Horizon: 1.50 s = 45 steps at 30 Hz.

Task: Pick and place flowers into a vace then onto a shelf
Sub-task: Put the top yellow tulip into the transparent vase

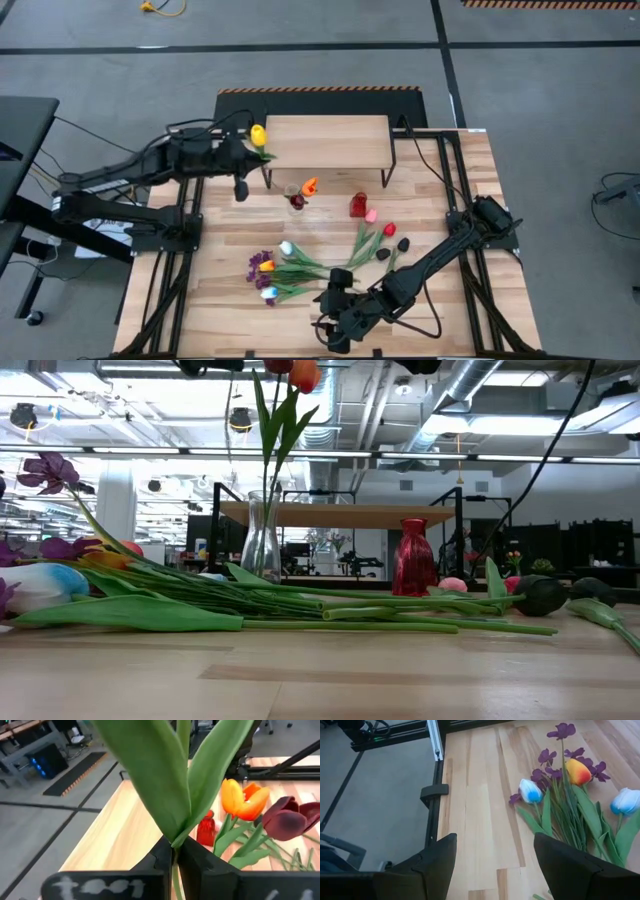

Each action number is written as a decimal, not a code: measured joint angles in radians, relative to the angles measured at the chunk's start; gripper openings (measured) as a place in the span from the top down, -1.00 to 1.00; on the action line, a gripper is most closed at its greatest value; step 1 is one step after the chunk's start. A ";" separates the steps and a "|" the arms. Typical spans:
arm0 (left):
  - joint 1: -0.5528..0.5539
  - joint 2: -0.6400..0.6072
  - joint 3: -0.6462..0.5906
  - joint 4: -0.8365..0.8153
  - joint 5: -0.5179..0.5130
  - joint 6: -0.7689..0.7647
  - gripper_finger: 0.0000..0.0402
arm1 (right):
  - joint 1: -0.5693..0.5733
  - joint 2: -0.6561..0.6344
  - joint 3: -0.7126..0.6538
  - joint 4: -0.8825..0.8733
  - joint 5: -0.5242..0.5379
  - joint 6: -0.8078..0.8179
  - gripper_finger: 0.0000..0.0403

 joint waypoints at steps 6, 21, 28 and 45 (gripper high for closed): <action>0.041 -0.009 -0.060 0.111 0.080 0.011 1.00 | -0.001 0.000 0.000 -0.001 0.000 0.024 -0.29; 0.083 0.001 -0.129 0.200 0.138 0.021 1.00 | -0.001 0.000 0.000 -0.002 0.000 0.025 -0.29; 0.105 0.000 -0.129 0.206 0.174 0.001 0.99 | -0.001 0.000 0.000 -0.002 0.000 0.025 -0.29; 0.108 0.000 -0.129 0.197 0.188 -0.006 0.89 | -0.001 0.000 0.000 -0.002 0.000 0.025 -0.29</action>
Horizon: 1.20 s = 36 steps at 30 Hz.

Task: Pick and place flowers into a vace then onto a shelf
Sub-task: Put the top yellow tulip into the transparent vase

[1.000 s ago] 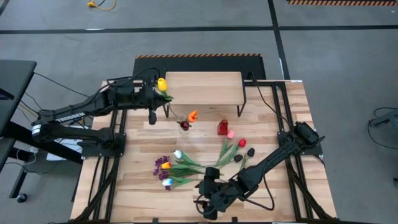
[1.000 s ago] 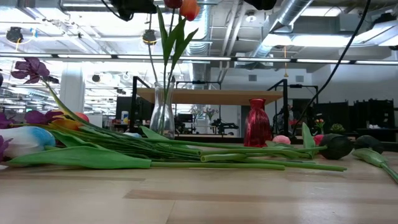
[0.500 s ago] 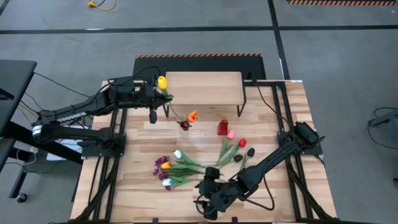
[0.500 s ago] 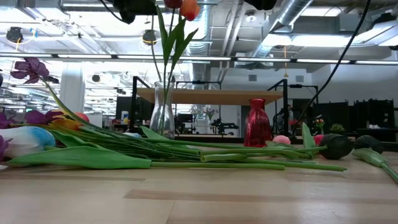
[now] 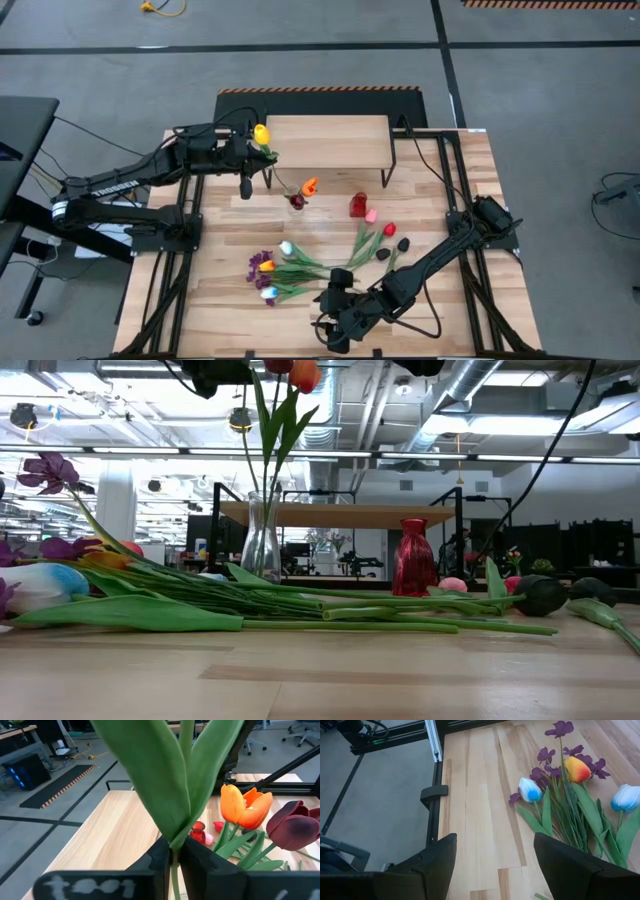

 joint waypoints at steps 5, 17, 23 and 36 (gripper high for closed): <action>0.000 0.000 0.000 -0.001 0.000 -0.010 0.89 | 0.000 0.000 0.000 0.000 0.000 0.000 -0.29; 0.000 0.000 0.000 -0.016 0.000 -0.009 0.88 | -0.001 0.000 0.000 0.000 0.000 0.000 -0.29; 0.000 0.000 0.000 -0.016 0.000 -0.009 0.88 | -0.001 0.000 0.000 0.000 0.001 0.000 -0.29; 0.000 0.000 0.000 0.008 0.042 -0.001 0.73 | -0.001 0.000 0.000 0.000 0.001 0.000 -0.29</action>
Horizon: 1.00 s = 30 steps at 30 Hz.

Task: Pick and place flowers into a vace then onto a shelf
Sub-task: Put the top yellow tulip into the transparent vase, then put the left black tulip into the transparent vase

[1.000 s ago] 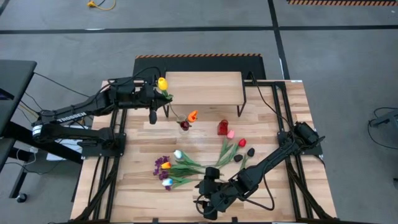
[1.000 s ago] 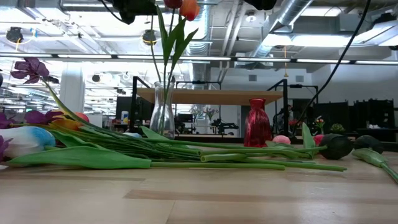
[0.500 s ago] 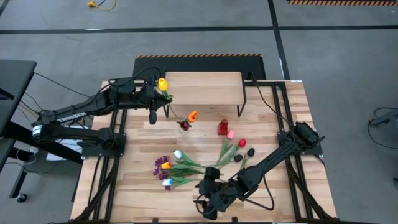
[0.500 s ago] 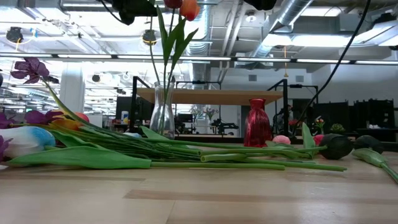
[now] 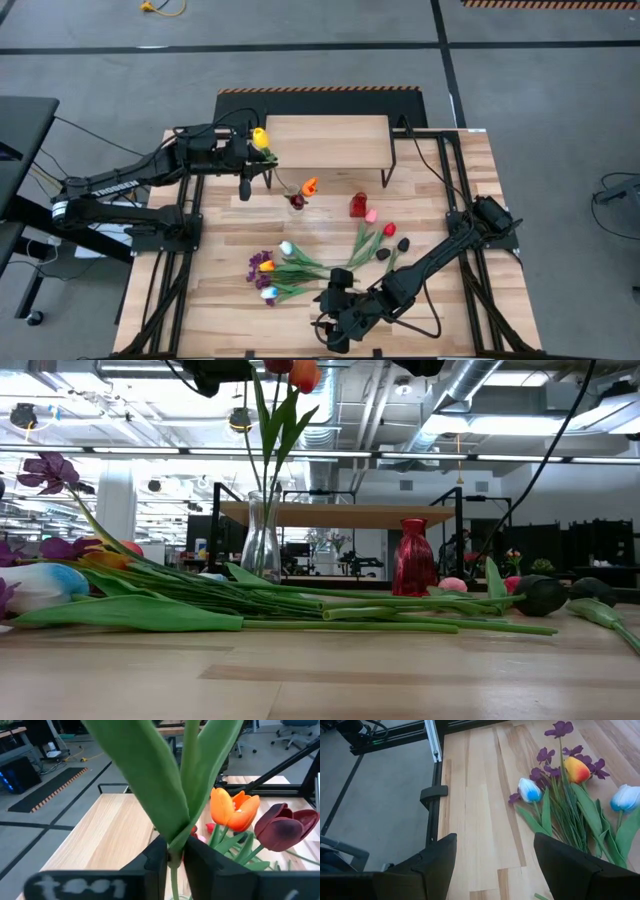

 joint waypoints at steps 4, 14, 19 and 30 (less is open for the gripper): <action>0.000 0.000 0.000 -0.003 0.000 -0.001 0.55 | 0.000 0.000 0.000 0.000 0.000 0.000 -0.29; 0.000 0.000 0.000 -0.074 -0.001 -0.005 0.24 | 0.000 0.000 0.000 0.000 0.000 0.000 -0.29; 0.000 0.000 0.000 -0.094 -0.022 -0.005 0.20 | 0.000 0.000 0.000 0.000 0.000 0.000 -0.29; 0.000 -0.003 0.046 -0.225 -0.071 -0.071 0.19 | 0.000 0.000 0.000 0.000 0.000 0.000 -0.29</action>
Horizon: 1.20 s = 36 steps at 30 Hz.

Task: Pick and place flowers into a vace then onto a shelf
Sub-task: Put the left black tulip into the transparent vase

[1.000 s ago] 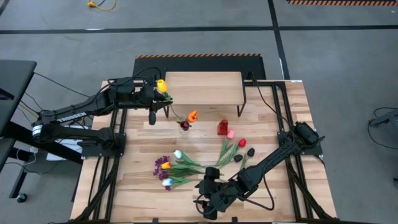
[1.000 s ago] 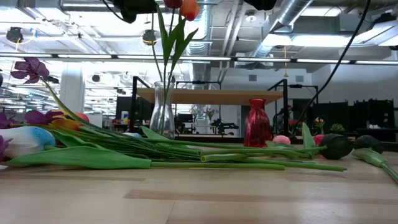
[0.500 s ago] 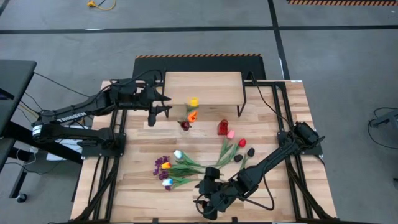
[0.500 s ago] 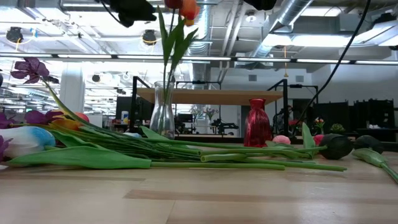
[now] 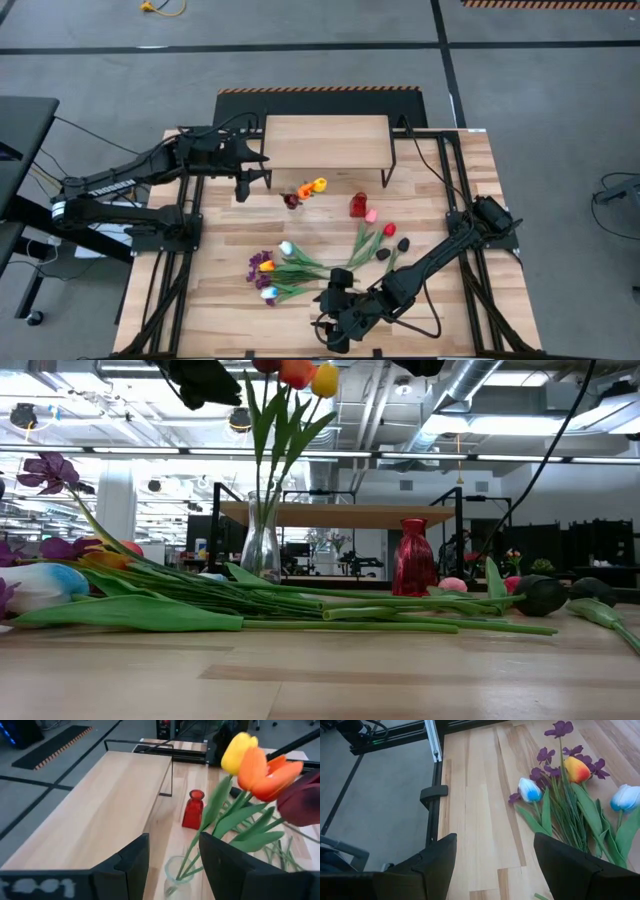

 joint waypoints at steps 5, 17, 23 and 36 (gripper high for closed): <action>-0.010 -0.019 0.077 -0.098 0.028 -0.021 0.19 | 0.000 0.000 0.000 -0.006 0.000 0.000 -0.29; -0.152 -0.271 -0.018 0.124 0.463 -0.102 0.19 | 0.000 0.000 0.000 -0.041 -0.002 -0.004 -0.29; -0.277 -0.403 -0.339 0.527 0.437 -0.230 0.19 | 0.009 0.000 0.000 -0.063 -0.039 -0.084 -0.29; -0.523 -0.464 -0.818 1.257 0.352 -0.253 0.19 | 0.015 -0.009 -0.001 -0.146 -0.108 -0.231 -0.29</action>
